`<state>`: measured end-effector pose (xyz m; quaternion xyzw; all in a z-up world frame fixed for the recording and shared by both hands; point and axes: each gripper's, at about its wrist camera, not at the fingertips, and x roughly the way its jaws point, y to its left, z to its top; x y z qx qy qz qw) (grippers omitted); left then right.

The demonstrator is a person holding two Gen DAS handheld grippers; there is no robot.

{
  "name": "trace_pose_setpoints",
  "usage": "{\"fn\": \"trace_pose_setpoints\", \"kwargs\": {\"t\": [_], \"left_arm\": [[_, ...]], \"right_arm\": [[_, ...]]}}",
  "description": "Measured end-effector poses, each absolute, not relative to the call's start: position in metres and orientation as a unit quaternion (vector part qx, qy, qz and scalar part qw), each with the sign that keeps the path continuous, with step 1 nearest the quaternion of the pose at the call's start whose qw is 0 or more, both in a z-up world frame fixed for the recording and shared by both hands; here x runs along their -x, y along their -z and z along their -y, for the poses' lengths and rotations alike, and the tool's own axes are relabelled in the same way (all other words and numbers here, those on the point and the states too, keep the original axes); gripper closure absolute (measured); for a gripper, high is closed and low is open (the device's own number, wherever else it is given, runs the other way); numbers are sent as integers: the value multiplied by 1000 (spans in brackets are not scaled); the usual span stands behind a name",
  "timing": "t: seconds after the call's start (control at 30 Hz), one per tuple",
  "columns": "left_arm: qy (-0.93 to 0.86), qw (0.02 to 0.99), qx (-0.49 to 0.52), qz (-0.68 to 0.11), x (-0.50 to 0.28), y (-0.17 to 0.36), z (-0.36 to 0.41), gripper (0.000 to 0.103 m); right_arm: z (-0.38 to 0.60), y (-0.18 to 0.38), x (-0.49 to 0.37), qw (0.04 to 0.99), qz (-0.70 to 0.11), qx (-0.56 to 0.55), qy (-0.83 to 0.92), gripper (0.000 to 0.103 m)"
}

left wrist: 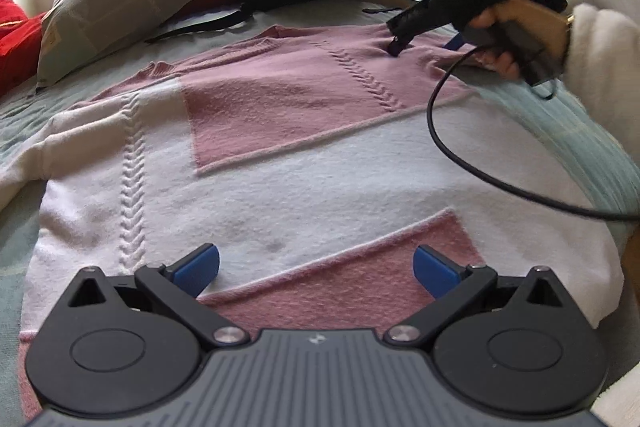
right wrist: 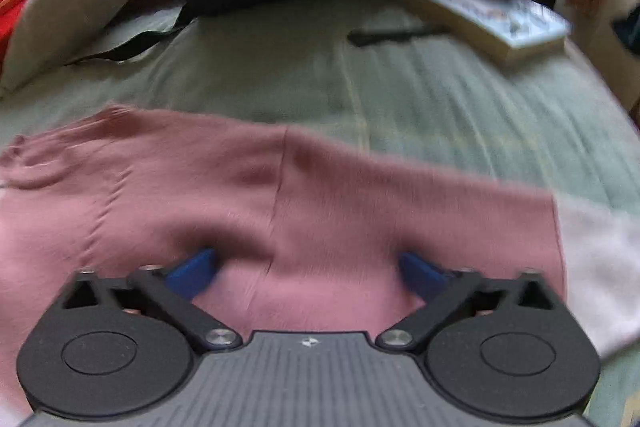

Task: Fold clothes

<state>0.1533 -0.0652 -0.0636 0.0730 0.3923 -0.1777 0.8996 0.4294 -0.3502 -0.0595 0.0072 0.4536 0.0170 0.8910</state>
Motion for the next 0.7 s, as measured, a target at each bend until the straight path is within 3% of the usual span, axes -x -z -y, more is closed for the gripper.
{"fn": "trace_pose_setpoints", "kwargs": {"t": [0.23, 0.53, 0.7], "left_arm": [[178, 902, -61, -389, -153, 63, 52, 1], [170, 911, -44, -373, -147, 57, 33, 1], [162, 912, -31, -377, -149, 60, 22, 1]], "right_arm": [[359, 60, -462, 896, -443, -37, 9, 0], [333, 0, -423, 890, -429, -96, -117, 0], [306, 13, -449, 883, -436, -110, -133, 0]]}}
